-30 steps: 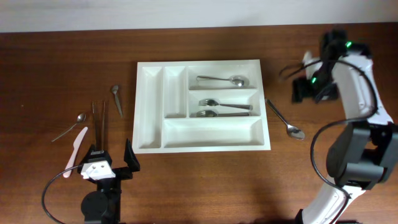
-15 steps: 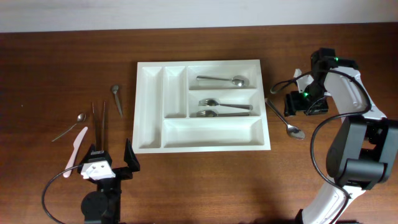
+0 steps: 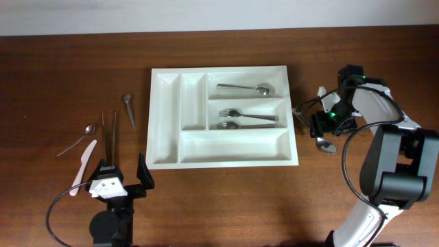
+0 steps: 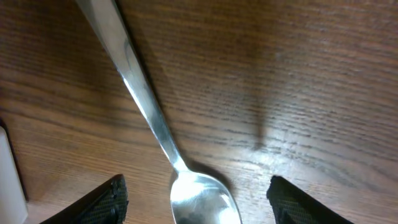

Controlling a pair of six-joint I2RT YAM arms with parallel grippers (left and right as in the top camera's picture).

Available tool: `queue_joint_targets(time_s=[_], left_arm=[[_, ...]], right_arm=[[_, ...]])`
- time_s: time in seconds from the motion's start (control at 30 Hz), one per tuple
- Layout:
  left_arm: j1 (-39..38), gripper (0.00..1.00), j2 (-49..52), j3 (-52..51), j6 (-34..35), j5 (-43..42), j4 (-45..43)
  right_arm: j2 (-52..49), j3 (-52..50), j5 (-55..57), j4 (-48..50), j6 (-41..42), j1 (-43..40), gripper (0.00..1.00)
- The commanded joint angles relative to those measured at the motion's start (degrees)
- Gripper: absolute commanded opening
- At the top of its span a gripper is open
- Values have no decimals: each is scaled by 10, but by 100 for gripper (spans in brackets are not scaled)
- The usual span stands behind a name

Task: Pack container
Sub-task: 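Move the right gripper down over the spoon right of the tray, then lower the right gripper and grasp the spoon's handle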

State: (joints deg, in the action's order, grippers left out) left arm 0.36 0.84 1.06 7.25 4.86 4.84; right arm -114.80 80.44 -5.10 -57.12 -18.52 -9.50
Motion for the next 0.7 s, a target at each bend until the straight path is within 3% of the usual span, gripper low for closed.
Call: queue_joint_targets(time_s=[0.0,0.37,0.67], left_arm=[[2,99,-5,-4,-9,-6,-1],[2,99,-5,-4,-9,-6,-1],[2,99,-5,-4,-9,-6,-1]], right_arm=[[0,-3,-11,7,-24,1,71],[-1,-3,-50,45,-117,1,63],[-1,-3,-50,53,-118,1,64]])
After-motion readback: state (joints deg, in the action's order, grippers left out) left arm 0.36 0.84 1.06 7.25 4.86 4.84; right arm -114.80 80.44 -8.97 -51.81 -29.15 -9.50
